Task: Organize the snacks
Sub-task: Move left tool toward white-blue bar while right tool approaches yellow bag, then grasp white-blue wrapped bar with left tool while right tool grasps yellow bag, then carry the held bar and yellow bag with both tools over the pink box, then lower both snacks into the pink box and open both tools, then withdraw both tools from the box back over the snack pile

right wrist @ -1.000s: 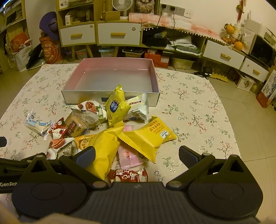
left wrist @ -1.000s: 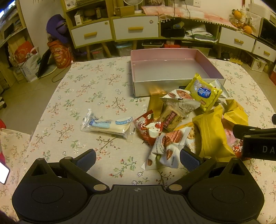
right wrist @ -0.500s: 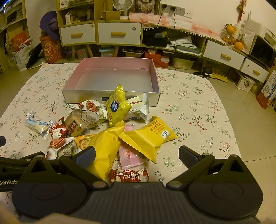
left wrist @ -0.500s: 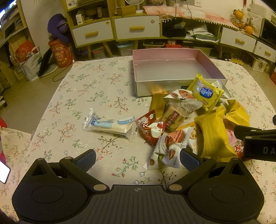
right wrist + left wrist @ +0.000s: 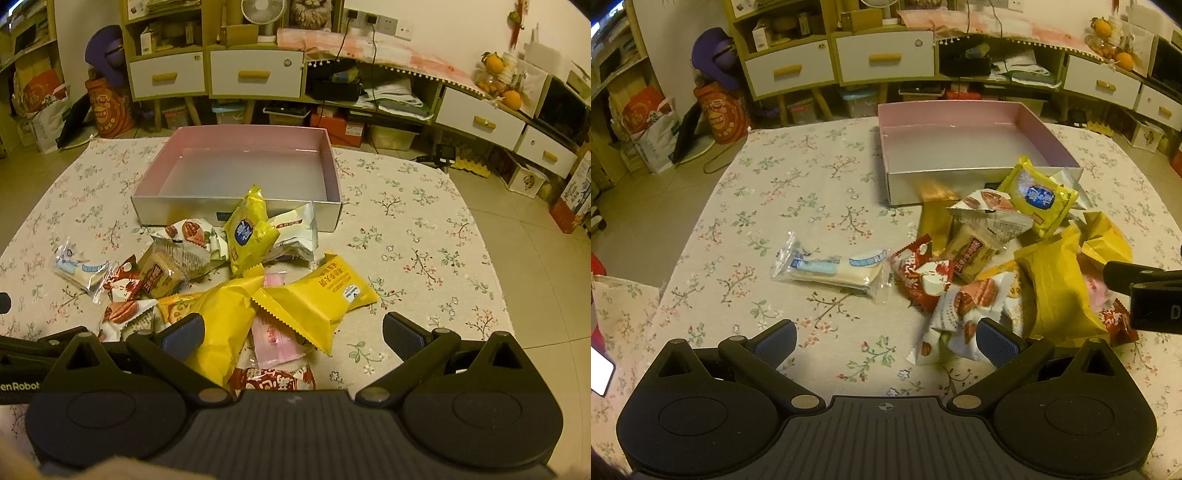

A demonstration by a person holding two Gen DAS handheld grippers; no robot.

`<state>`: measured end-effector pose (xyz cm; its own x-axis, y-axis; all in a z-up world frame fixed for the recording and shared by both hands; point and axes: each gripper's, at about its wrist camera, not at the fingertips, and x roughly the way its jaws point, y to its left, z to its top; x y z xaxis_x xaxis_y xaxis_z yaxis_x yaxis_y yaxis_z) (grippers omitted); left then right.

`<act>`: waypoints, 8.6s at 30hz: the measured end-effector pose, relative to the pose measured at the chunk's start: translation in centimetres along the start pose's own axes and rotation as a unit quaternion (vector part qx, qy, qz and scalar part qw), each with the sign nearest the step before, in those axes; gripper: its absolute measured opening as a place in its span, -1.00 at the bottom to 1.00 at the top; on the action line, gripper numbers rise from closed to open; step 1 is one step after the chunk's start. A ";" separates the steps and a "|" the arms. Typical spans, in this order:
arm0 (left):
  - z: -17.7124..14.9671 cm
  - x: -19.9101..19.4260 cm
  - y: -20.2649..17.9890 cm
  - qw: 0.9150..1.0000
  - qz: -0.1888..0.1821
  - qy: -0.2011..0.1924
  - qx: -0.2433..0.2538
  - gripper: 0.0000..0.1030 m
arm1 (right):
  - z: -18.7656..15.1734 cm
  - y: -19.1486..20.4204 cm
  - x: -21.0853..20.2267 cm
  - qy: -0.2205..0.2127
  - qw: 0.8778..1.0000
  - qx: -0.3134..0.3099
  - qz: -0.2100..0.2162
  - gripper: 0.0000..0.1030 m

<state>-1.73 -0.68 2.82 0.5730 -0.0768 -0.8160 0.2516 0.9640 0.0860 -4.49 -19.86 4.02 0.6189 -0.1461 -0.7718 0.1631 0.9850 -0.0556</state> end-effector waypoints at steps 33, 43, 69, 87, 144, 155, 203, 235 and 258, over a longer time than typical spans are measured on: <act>2.7 8.0 7.5 0.994 -0.102 0.031 -0.012 0.70 | 0.2 2.9 5.1 0.102 0.988 -0.032 0.113 0.05; 2.5 8.4 9.6 0.991 -0.126 0.030 -0.045 0.41 | 0.8 3.8 4.7 0.091 0.989 -0.029 0.112 -0.29; 4.7 11.7 7.0 0.991 -0.011 0.061 -0.122 -0.17 | 1.4 3.0 4.2 0.088 0.987 -0.030 0.128 -0.30; 2.2 9.0 5.5 0.992 -0.083 0.088 0.029 -0.49 | 1.9 2.5 4.4 0.088 0.985 -0.038 0.141 -0.07; 10.1 3.3 2.7 0.992 -0.122 -0.022 -0.005 -0.66 | 7.9 -0.9 4.8 0.019 0.995 0.002 0.093 -0.39; 16.1 7.6 0.8 0.989 -0.138 -0.050 0.002 -0.66 | 12.3 -2.9 9.3 -0.001 0.996 0.029 0.086 -0.39; 16.5 10.8 -2.2 0.992 -0.091 -0.062 0.065 0.52 | 13.9 -3.0 10.1 -0.040 0.996 0.014 0.081 0.62; 4.6 2.5 1.2 0.991 -0.119 -0.044 0.039 0.88 | 4.1 -1.8 2.2 -0.020 0.999 0.002 0.048 0.96; -0.7 3.4 2.0 0.984 -0.155 -0.054 0.064 0.91 | -1.8 -1.5 3.8 0.008 0.998 -0.027 0.058 0.98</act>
<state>0.13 1.15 -0.21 0.5308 -0.3943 -0.7502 0.5195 0.8508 -0.0796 -3.80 -21.76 0.06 0.6184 -0.0300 -0.7853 0.0499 0.9988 0.0011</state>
